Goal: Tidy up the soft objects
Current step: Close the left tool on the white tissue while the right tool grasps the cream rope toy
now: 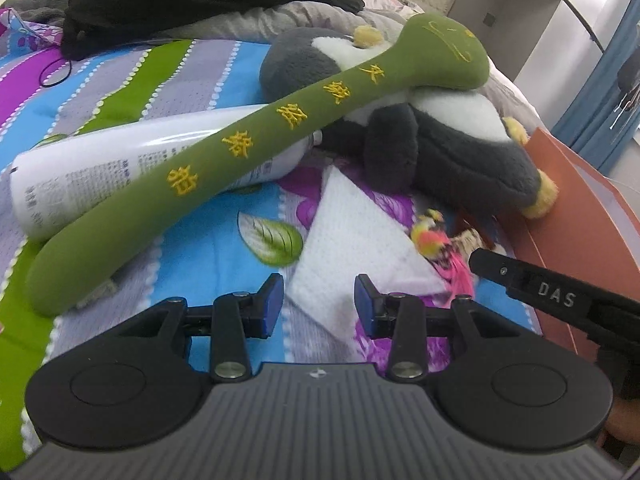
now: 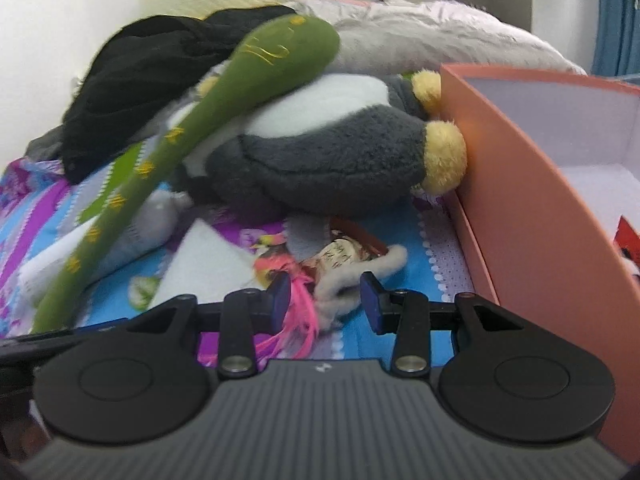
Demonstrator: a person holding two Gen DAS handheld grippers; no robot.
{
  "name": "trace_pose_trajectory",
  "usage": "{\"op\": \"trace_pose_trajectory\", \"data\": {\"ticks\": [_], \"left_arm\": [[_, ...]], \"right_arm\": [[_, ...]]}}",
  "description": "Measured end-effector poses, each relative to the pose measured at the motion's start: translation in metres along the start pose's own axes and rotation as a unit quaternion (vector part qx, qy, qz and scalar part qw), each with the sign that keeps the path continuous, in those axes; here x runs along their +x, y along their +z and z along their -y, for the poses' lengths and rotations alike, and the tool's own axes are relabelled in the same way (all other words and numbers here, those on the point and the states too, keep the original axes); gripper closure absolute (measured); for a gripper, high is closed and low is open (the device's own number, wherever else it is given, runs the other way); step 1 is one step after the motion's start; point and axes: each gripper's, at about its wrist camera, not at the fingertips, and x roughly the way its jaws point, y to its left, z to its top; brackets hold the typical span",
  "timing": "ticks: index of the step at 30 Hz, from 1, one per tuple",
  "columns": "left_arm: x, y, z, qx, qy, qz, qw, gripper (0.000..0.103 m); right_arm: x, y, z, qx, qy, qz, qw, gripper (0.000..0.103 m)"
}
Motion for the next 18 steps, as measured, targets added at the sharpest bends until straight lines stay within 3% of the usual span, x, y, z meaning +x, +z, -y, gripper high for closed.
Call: {"op": "trace_pose_trajectory", "data": {"ticks": [7,10,12,14,16,18], "left_arm": [[0.018,0.009,0.000,0.005,-0.009,0.006,0.9999,0.058],[0.024,0.011,0.003,0.009,-0.014,0.005,0.9998,0.058],[0.025,0.011,0.005,0.012,-0.014,0.004,0.9998,0.060],[0.026,0.012,0.006,0.013,-0.015,-0.001,0.9998,0.067],[0.026,0.012,0.008,0.014,-0.014,-0.006,0.9998,0.088],[0.022,0.011,0.008,0.007,-0.016,-0.007,0.9998,0.093]], "right_arm": [[0.025,0.002,0.010,0.035,0.001,-0.022,0.999,0.062],[0.026,0.002,0.013,0.045,0.013,-0.023,0.999,0.074],[0.023,0.003,0.012,0.038,0.009,-0.018,0.999,0.087],[0.020,0.004,0.010,0.035,0.008,-0.014,0.999,0.090],[0.015,0.006,0.009,0.031,0.009,-0.009,0.999,0.091],[0.009,0.007,0.009,0.024,0.008,-0.004,1.000,0.091]]}}
